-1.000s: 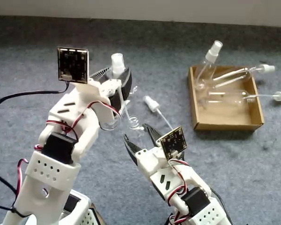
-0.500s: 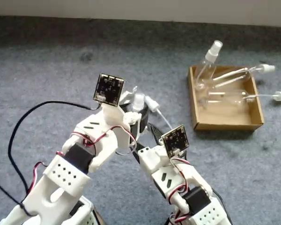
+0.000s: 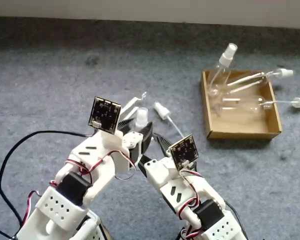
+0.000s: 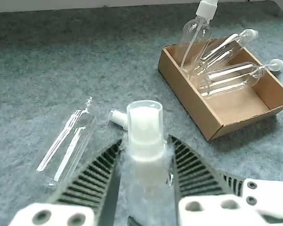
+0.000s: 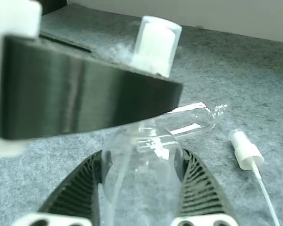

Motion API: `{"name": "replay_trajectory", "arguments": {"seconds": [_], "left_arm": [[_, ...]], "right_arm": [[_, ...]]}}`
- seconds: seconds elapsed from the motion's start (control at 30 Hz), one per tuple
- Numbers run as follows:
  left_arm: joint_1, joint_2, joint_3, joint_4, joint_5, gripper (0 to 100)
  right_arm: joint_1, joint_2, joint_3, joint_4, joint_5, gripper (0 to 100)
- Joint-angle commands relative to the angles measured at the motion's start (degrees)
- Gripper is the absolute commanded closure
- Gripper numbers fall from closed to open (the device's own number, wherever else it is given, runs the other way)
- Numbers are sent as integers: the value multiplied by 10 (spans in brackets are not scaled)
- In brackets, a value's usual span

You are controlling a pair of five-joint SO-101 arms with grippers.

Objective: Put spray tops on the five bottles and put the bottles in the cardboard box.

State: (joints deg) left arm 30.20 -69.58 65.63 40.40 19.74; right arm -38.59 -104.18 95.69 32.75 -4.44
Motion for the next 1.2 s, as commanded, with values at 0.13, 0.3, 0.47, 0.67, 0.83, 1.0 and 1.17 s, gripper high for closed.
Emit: {"name": "replay_trajectory", "arguments": {"seconds": [0.13, 0.3, 0.47, 0.67, 0.83, 1.0, 1.17], "left_arm": [[13, -64, 54, 10, 0, 992], [12, -80, 75, 9, 1, 992], [11, -81, 73, 9, -1, 976], [10, -82, 72, 12, 1, 781], [-12, -82, 44, 12, 1, 716], [-44, -82, 7, 40, -1, 716], [-96, -83, -54, 63, -1, 716]], "right_arm": [[37, -12, 51, -15, 0, 968], [38, -12, 51, -15, 0, 968], [38, -12, 52, -15, 0, 968], [41, -12, 51, -15, 3, 968], [43, -12, 50, -15, 4, 968], [79, -12, 50, -17, 4, 968], [89, -12, 48, -18, 9, 968]]}}
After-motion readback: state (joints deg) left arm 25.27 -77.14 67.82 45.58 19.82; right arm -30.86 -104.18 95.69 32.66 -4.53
